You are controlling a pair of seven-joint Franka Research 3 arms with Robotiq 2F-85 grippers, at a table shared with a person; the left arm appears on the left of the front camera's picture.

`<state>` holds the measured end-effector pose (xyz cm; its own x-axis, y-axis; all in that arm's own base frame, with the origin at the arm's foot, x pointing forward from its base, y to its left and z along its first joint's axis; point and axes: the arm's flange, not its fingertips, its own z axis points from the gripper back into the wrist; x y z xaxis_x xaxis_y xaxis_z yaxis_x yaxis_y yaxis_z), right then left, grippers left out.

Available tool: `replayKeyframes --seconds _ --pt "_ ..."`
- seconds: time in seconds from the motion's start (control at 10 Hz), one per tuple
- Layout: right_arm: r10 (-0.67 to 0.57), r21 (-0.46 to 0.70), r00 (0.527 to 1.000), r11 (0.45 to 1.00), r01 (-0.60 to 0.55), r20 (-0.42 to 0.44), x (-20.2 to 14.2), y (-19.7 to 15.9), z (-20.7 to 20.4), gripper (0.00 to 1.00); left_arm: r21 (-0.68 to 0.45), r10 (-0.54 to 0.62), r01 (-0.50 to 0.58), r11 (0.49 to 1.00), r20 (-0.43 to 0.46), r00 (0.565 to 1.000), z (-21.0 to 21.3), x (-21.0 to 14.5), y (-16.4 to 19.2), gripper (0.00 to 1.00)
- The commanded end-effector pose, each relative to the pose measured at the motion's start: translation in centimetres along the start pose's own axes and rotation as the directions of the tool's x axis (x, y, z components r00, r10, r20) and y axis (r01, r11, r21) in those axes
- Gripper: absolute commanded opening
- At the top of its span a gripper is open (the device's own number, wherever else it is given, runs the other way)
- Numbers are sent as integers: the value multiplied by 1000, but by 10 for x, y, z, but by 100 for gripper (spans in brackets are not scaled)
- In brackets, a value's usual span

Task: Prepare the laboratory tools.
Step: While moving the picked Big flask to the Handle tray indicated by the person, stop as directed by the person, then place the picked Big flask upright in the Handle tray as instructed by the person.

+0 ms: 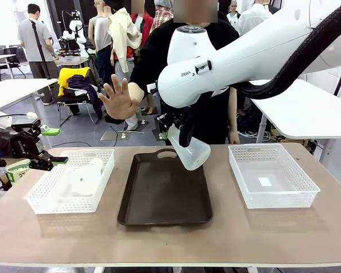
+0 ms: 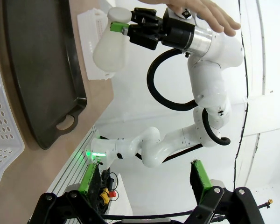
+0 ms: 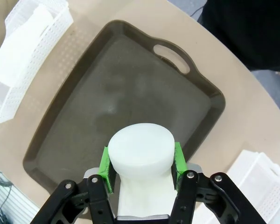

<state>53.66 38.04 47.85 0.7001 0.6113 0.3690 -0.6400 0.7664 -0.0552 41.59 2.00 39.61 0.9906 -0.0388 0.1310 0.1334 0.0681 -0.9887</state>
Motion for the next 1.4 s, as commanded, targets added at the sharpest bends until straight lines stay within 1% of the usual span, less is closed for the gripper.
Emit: replayKeyframes --seconds 0.0,1.3 --pt "3 1 1000 1000 -3 4 -1 1 -1 0 14 6 -6 1000 1 1000 1 0 -2 100" --pt "3 1 1000 1000 -3 4 -1 1 -1 0 14 6 -6 1000 1 1000 1 0 -2 100"
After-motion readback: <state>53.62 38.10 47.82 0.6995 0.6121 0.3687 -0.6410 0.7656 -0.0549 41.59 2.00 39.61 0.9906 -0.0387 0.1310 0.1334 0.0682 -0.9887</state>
